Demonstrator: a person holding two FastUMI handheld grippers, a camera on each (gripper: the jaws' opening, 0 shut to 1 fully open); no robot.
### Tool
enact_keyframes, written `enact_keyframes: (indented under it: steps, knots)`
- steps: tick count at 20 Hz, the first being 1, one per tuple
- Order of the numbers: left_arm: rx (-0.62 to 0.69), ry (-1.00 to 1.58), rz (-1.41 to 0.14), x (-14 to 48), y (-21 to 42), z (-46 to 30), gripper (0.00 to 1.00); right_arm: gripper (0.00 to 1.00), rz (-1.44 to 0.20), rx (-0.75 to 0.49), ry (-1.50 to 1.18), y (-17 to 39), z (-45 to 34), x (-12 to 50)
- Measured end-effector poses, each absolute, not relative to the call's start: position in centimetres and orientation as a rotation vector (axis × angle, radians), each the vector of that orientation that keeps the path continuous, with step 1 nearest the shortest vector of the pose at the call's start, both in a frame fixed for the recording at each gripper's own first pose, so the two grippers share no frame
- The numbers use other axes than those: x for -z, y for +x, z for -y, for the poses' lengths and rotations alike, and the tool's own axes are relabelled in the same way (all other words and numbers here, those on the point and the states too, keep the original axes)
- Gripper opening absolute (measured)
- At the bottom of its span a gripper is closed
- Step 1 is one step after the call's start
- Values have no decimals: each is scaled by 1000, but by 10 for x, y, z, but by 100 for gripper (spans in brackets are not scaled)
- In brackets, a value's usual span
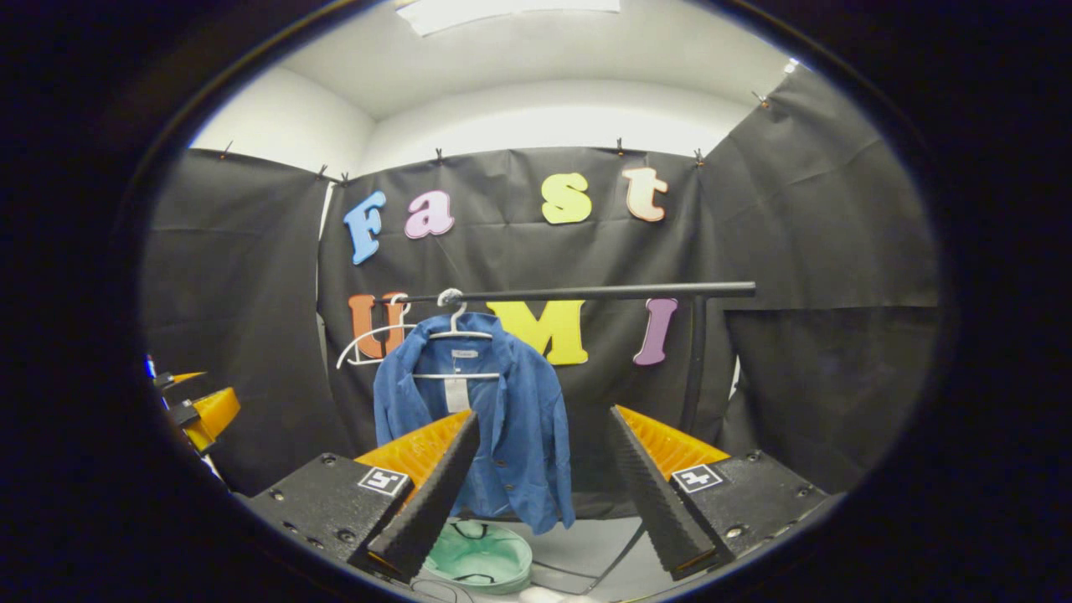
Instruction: Grasp the clothes on the hanger with both hands and then place them into the laundry hamper below.
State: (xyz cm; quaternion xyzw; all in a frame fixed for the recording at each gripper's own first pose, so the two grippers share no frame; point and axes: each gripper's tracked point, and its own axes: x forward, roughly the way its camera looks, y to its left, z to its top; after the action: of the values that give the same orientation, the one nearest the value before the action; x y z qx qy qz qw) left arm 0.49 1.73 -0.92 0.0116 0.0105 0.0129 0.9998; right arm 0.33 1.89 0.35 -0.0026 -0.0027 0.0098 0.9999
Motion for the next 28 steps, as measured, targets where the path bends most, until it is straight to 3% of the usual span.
enact_keyframes:
  steps: [14,20,21,22,27,28]
  knots:
    - [-7,-31,-17,16,43,2,98,99,-21,-77,-18,46,-38,24]
    - [-33,-63,21,28,102,32,99,99,-68,-113,-26,120,-35,51]
    - [-42,-65,34,30,116,38,94,99,-73,-120,-26,136,-34,53]
    - [-48,-66,37,34,131,43,99,99,-70,-129,-25,153,-34,57]
    - [-75,-42,55,57,198,65,99,93,-114,-172,9,236,-40,85]
    - [-75,-43,46,64,211,69,100,95,-124,-181,6,250,-44,90]
